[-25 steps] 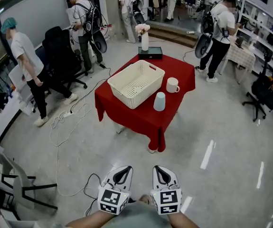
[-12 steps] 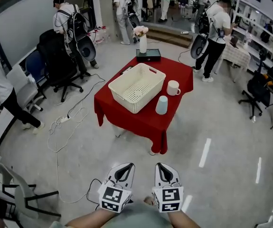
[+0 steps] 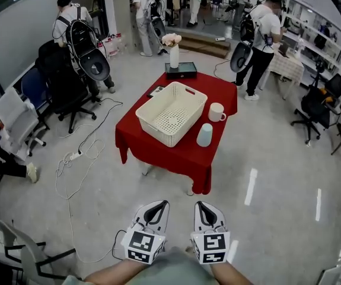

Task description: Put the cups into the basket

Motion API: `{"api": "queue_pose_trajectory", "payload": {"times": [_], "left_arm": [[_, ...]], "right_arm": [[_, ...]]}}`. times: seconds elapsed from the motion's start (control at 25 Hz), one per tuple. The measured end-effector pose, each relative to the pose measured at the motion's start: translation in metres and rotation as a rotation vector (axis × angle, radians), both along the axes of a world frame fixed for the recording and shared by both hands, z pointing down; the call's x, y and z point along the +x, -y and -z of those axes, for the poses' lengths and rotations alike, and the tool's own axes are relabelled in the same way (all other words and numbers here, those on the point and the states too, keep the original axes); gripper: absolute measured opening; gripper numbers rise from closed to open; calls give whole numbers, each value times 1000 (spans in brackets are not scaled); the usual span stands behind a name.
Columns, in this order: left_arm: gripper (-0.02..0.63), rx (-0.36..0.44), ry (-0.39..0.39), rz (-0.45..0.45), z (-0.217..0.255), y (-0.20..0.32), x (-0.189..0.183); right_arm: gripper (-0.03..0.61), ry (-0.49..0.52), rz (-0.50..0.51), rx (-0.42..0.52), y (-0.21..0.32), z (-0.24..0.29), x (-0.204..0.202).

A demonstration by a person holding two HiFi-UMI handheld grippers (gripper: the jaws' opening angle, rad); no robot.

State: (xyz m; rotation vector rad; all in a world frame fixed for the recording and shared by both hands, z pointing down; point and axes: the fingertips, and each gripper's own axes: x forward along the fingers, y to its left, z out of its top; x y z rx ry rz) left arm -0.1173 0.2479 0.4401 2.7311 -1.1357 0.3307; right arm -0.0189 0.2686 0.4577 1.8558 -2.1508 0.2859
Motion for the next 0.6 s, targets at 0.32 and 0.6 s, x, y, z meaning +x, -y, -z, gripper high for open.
{"api": "queue_pose_trajectory", "payload": {"times": [0.32, 0.6], "left_arm": [[6, -6, -4, -63, -7, 14, -27], [6, -8, -14, -74, -5, 31, -45]], "right_arm": [[12, -19, -53, -1, 14, -1, -28], [12, -30, -65, -12, 29, 0, -47]]}}
